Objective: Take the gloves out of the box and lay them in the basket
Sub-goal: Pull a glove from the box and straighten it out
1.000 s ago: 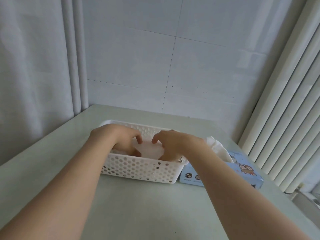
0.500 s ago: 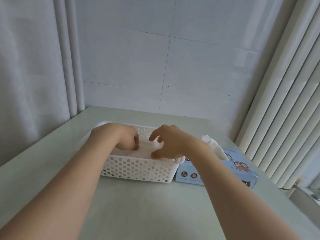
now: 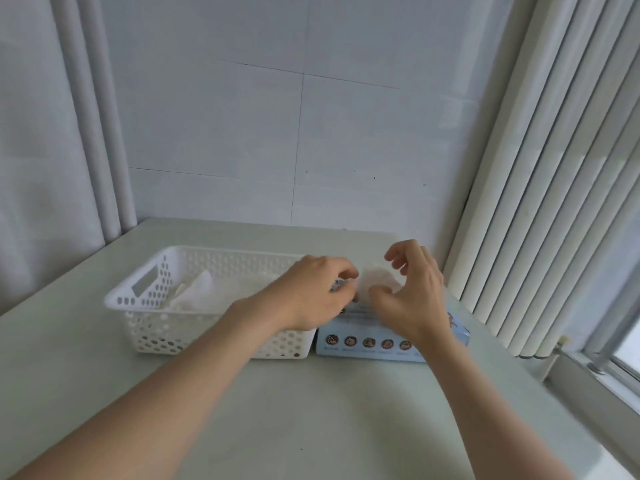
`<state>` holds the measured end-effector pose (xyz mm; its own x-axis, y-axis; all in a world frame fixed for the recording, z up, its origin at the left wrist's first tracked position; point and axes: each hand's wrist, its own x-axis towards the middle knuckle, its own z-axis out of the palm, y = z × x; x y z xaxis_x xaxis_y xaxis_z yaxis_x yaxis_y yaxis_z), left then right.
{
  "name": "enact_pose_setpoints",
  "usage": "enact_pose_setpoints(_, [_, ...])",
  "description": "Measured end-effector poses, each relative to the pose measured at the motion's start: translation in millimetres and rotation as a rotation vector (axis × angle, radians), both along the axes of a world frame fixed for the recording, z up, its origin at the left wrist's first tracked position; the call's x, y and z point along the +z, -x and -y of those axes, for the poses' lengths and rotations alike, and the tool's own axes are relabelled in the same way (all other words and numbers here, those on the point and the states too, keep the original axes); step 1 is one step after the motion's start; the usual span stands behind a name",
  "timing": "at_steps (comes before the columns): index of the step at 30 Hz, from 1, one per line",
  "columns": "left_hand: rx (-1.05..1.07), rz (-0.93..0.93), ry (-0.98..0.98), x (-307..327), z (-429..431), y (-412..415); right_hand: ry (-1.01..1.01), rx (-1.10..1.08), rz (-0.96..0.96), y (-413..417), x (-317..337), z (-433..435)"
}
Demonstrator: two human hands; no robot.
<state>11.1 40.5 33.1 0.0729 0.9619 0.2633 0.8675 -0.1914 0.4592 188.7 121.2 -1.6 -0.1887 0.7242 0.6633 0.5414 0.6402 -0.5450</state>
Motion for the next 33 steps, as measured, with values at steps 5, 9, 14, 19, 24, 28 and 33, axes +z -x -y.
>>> enact_pose_setpoints(5, [0.018,-0.142,0.092,-8.3,0.6,-11.8,0.135,-0.024,0.016,-6.5,-4.0,-6.8])
enact_pose_setpoints(9, [0.008,-0.172,0.141,-11.6,0.1,-9.9,0.07,-0.044,0.022,-5.5,-8.1,-15.3])
enact_pose_setpoints(14, [-0.015,-0.206,0.127,-16.9,-5.5,-6.8,-0.094,-0.051,0.072,-6.2,-14.9,-22.6])
enact_pose_setpoints(19, [-0.055,-0.282,0.099,-20.3,-11.4,-4.5,-0.141,-0.115,-0.051,-4.5,-15.6,-22.7])
enact_pose_setpoints(24, [-0.061,-0.311,0.109,-19.5,-9.6,-4.4,-0.212,-0.171,-0.32,-4.5,-4.8,-14.2])
enact_pose_setpoints(28, [-0.054,-0.322,0.129,-17.6,-8.2,-5.7,-0.247,-0.182,-0.492,-1.7,8.2,-3.3])
enact_pose_setpoints(33, [-0.05,-0.186,0.092,-16.2,-6.1,-4.6,-0.273,-0.137,-0.585,4.0,23.1,15.6])
